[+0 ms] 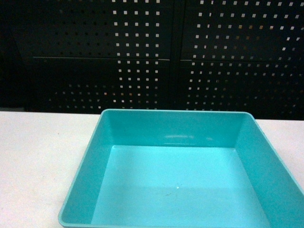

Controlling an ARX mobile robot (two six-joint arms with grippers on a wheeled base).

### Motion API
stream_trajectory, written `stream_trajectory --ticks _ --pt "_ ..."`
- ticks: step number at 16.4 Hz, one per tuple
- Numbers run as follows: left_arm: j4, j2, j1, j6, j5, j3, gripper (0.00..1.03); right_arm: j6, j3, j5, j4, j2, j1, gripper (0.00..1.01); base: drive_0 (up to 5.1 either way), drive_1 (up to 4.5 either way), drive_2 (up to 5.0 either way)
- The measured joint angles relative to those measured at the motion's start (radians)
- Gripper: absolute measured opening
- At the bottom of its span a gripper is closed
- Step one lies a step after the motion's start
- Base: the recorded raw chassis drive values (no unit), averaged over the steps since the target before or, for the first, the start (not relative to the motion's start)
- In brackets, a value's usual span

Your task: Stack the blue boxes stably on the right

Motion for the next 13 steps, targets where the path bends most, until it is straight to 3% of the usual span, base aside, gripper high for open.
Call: stream_trajectory --ticks 1,2,3,4,6,8,13 --pt "-0.012 0.142 -0.019 -0.003 0.039 0.071 0.98 0.041 0.092 -0.016 -0.054 0.198 -0.011 0.98 0.0 0.00 0.0" --pt "-0.079 0.257 -0.031 -0.003 0.072 0.126 0.98 0.058 0.151 -0.019 -0.080 0.361 -0.007 0.98 0.0 0.00 0.0" --pt "-0.133 0.390 -0.052 0.000 0.068 0.172 0.98 0.066 0.214 -0.021 -0.127 0.506 0.011 0.98 0.0 0.00 0.0" --pt "-0.154 0.483 -0.077 0.010 0.027 0.202 0.98 0.058 0.268 0.012 -0.116 0.613 0.037 0.98 0.0 0.00 0.0" --pt "-0.060 0.601 -0.134 0.058 -0.108 0.259 0.98 -0.002 0.319 0.120 -0.047 0.700 0.062 0.98 0.0 0.00 0.0" --pt "0.055 0.646 -0.142 0.109 -0.196 0.254 0.98 -0.027 0.267 0.151 0.050 0.653 0.060 0.98 0.0 0.00 0.0" --pt "0.057 0.646 -0.140 0.136 -0.203 0.246 0.98 -0.035 0.262 0.155 0.060 0.630 0.061 0.98 0.0 0.00 0.0"
